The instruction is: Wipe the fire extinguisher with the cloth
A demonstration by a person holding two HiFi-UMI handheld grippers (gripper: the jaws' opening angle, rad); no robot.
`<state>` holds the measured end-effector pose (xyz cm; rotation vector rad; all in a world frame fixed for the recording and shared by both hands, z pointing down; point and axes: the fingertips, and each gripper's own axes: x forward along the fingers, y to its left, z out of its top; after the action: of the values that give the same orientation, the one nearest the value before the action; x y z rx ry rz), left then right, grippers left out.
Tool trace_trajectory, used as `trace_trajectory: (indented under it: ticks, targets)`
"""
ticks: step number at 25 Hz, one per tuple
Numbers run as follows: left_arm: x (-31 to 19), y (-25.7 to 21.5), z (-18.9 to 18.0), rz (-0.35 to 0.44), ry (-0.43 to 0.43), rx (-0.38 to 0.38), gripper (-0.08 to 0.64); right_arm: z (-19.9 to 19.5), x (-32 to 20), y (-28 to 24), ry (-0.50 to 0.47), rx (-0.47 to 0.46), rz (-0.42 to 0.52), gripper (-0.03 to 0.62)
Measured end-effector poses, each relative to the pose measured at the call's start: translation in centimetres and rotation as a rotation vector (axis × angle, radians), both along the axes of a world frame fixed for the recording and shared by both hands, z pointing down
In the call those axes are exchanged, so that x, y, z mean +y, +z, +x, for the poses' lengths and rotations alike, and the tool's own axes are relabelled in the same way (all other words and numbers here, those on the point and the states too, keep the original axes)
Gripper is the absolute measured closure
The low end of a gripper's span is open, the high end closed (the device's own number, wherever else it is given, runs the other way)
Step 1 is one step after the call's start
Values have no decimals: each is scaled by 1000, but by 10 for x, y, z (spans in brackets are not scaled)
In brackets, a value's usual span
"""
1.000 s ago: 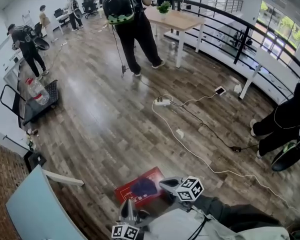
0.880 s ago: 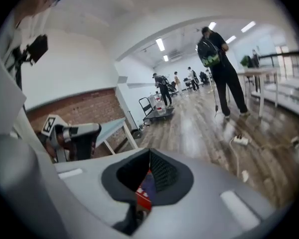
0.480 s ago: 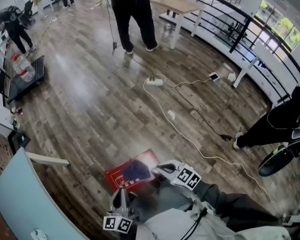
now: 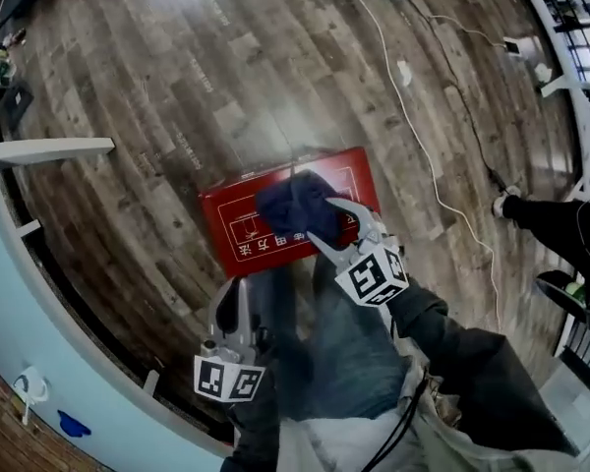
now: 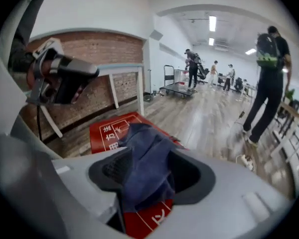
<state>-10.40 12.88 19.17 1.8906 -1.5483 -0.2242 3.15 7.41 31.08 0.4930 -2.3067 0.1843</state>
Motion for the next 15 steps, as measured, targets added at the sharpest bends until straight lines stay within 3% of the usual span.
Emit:
trace_trajectory:
  ticks: [2, 5, 8, 9, 11, 13, 15]
  targets:
    - [7, 17, -2, -11, 3, 12, 558, -18, 6, 16, -34, 15, 46, 362]
    - [16, 38, -3, -16, 27, 20, 558, -39, 6, 17, -20, -61, 44, 375]
    - [27, 58, -6, -34, 12, 37, 558, -32, 9, 17, -77, 39, 156, 492]
    - [31, 63, -7, -42, 4, 44, 558, -20, 6, 18, -76, 84, 201, 504]
    - [38, 69, -6, -50, -2, 57, 558, 18, -12, 18, 35, 105, 237, 512]
    - [44, 71, -7, -48, -7, 68, 558, 63, -31, 20, 252, 93, 180, 515]
    - [50, 71, -11, -41, -22, 76, 558, 81, -37, 22, 331, 137, 136, 518]
